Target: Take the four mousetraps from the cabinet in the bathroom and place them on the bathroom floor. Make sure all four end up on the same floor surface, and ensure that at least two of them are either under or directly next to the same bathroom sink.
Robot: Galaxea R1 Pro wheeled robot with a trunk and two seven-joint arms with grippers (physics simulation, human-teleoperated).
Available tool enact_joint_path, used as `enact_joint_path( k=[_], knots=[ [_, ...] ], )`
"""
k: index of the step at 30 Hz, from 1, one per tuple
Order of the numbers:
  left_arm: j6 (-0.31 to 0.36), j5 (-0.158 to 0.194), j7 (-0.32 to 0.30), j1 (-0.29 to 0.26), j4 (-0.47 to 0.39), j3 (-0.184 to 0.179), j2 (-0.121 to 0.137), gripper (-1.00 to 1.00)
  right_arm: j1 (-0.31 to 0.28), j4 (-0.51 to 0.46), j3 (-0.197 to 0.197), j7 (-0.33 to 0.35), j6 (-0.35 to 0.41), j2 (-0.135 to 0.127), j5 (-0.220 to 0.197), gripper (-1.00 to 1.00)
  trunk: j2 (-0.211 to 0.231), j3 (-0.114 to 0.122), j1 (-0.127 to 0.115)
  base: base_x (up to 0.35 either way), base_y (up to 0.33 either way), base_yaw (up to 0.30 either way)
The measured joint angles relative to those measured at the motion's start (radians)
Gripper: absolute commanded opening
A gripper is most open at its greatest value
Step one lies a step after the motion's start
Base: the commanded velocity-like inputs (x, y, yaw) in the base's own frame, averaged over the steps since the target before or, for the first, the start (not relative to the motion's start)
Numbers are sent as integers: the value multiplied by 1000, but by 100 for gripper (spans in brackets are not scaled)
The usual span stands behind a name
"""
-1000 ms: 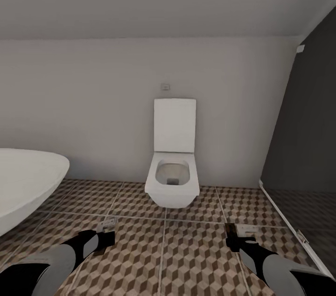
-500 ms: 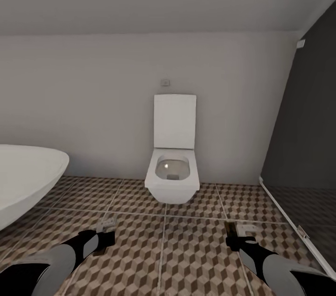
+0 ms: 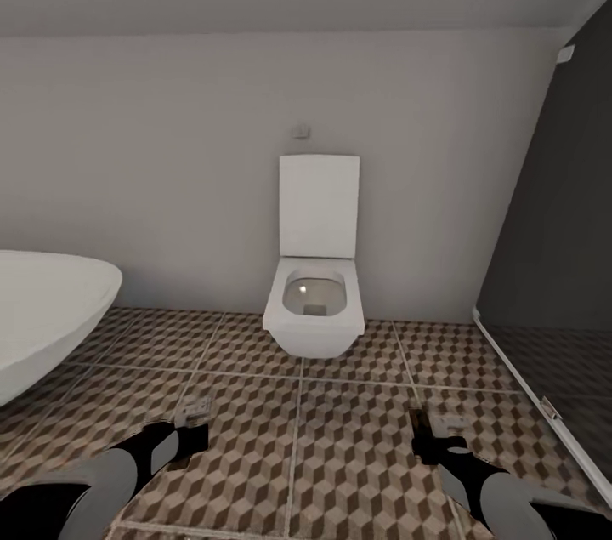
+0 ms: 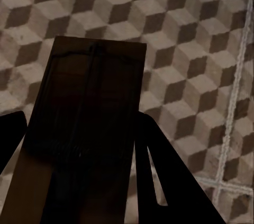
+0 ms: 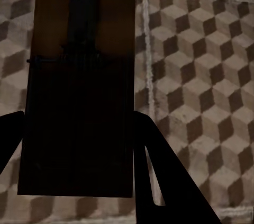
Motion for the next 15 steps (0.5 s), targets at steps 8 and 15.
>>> enact_joint_path(
  k=[8,15],
  knots=[
    [-28,-1,38,13,-1,0,0,-100,7,0,0,0,-5,-1,9,-100,-2,-31,4,0,0,0],
    [-47,0,42,14,-1,0,-1,-100,7,0,0,0,-6,-2,11,-100,-4,-58,7,0,0,0]
  ],
)
